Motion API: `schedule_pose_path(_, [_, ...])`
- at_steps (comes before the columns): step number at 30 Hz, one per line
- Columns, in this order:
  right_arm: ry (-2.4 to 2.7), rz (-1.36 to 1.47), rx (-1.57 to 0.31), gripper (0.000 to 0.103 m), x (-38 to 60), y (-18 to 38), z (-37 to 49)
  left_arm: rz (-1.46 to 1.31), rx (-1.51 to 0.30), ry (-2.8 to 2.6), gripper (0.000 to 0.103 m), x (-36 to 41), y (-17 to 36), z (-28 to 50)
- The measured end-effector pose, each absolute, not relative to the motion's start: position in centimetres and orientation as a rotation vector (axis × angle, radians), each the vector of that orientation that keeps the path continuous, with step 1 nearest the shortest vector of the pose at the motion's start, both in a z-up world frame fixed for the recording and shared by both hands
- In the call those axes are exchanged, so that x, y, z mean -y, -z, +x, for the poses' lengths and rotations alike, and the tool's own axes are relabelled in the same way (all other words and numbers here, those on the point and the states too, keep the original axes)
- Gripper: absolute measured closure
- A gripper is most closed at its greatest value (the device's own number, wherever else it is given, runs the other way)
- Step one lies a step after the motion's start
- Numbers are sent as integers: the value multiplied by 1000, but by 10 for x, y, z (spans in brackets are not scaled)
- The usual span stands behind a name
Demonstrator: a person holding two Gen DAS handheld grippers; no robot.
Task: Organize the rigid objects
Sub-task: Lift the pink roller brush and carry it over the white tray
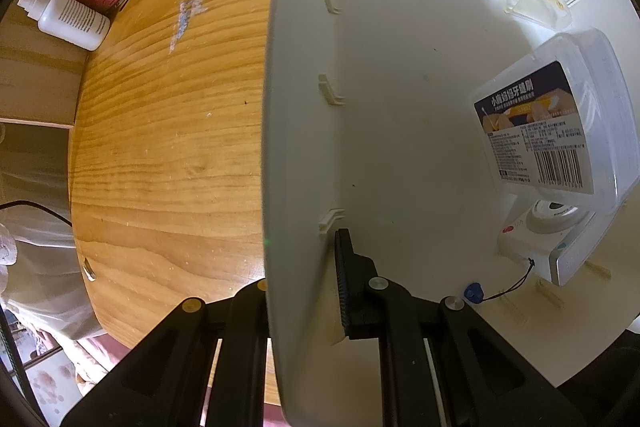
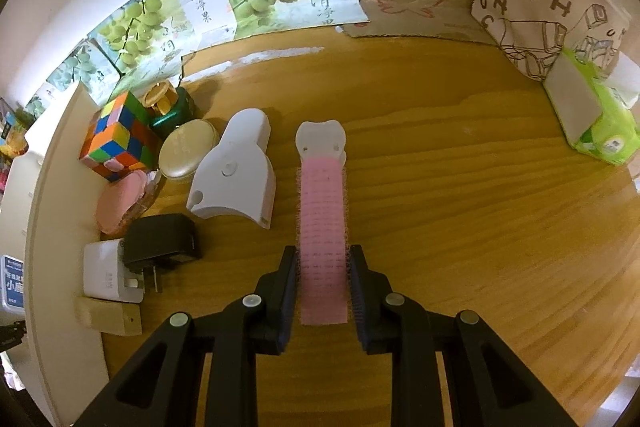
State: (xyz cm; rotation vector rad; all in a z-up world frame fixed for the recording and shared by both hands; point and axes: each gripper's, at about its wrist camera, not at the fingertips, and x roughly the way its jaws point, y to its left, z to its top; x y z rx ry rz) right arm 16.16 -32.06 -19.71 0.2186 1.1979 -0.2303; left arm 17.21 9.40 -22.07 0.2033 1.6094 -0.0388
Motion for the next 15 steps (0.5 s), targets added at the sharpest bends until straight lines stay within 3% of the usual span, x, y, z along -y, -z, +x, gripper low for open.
schedule_pose_path(15, [214,197,-1133,79,302,152,158,211,-1602,72,90,-88,216,173])
